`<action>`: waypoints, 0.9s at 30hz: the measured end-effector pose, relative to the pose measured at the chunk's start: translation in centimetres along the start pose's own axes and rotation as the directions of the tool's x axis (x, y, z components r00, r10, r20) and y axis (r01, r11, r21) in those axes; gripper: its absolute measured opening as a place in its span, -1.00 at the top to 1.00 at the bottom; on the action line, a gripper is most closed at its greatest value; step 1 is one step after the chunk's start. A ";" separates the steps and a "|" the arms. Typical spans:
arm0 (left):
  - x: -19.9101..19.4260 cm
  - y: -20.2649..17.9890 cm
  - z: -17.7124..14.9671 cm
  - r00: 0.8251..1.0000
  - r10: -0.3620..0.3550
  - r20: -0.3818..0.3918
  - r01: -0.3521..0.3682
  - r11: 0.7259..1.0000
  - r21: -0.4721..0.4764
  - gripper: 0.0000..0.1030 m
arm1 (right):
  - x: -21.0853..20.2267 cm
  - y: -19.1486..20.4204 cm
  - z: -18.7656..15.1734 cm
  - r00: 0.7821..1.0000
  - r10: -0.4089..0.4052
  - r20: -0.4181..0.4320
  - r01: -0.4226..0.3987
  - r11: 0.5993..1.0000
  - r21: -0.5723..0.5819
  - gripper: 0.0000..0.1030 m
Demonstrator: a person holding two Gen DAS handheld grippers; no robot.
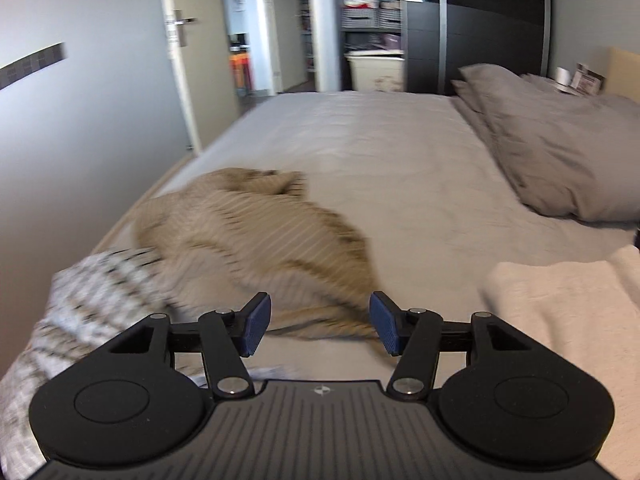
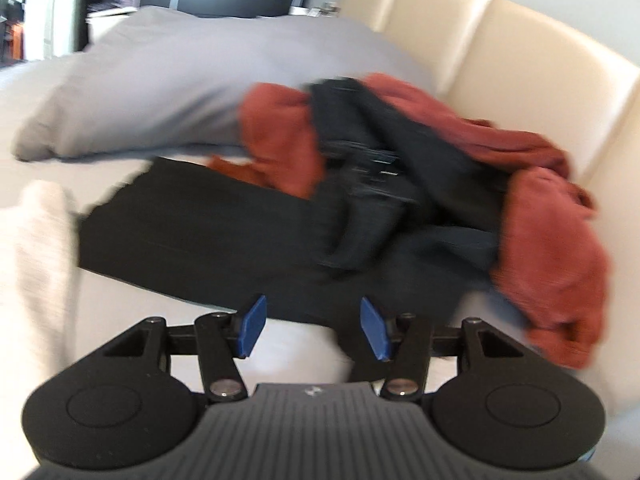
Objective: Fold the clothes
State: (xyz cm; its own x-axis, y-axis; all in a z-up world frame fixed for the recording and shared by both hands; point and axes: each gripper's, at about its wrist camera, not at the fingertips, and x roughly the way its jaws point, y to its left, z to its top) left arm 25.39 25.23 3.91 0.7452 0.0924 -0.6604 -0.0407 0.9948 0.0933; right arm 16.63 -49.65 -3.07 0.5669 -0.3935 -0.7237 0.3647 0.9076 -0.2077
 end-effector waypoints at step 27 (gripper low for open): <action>20.4 -12.8 0.0 0.895 -0.368 -0.254 0.305 0.918 -0.253 0.36 | 16.2 21.0 6.0 0.876 0.475 -0.085 -0.473 0.880 0.041 0.05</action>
State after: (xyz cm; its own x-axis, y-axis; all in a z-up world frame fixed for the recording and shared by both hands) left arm 41.13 14.42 -10.75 0.5124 -0.2723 -0.8145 0.0218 0.9522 -0.3046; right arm 37.94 -37.85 -15.24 0.6073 0.0991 -0.7883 0.0832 0.9788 0.1871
